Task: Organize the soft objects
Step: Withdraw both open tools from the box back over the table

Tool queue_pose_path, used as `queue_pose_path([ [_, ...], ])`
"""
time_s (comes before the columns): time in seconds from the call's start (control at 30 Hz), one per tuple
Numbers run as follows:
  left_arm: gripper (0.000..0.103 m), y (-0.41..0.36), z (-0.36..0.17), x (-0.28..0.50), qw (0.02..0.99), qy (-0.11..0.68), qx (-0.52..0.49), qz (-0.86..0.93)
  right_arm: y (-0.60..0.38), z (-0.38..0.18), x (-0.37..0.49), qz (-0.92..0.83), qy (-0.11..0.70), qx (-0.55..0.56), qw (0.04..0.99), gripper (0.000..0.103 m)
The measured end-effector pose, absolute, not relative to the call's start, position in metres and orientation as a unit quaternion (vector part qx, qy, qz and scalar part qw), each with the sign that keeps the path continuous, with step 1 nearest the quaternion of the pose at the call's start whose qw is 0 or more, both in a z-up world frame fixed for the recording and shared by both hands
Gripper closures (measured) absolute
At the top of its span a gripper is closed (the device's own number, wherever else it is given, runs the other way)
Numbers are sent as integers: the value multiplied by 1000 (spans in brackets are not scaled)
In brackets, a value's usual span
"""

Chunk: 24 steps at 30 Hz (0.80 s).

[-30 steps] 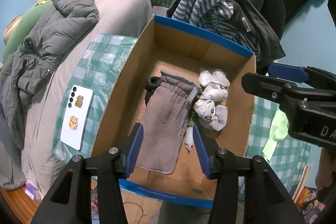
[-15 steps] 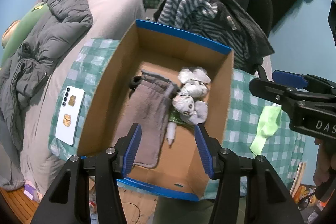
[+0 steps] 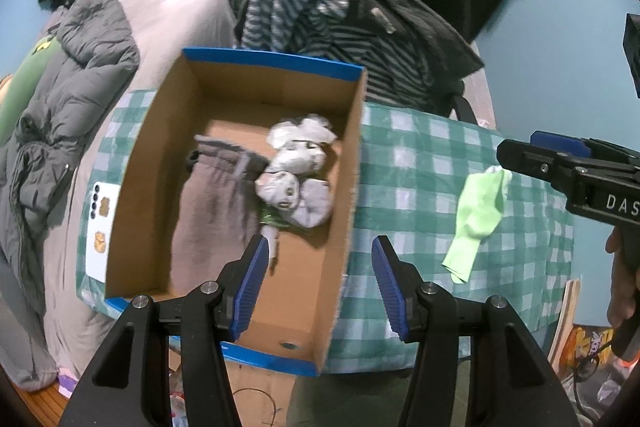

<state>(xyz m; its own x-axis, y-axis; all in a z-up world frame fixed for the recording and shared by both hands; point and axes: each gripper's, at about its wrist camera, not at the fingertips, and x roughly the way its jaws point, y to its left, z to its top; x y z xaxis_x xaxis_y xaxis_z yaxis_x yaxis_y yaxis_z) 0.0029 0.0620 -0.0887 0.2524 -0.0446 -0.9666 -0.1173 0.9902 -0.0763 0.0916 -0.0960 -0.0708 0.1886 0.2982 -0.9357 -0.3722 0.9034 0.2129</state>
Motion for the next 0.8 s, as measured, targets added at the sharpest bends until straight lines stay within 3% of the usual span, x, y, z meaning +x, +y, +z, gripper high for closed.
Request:
queue_pose_path([
  [0.47,48,7,-93,18,786,617,-26,-17,-173,-77,89,172,606,6,777,32],
  [0.8,40,-29,-106,31,791,610,1,-41,-216,-99,87,134,584,20,800,30],
])
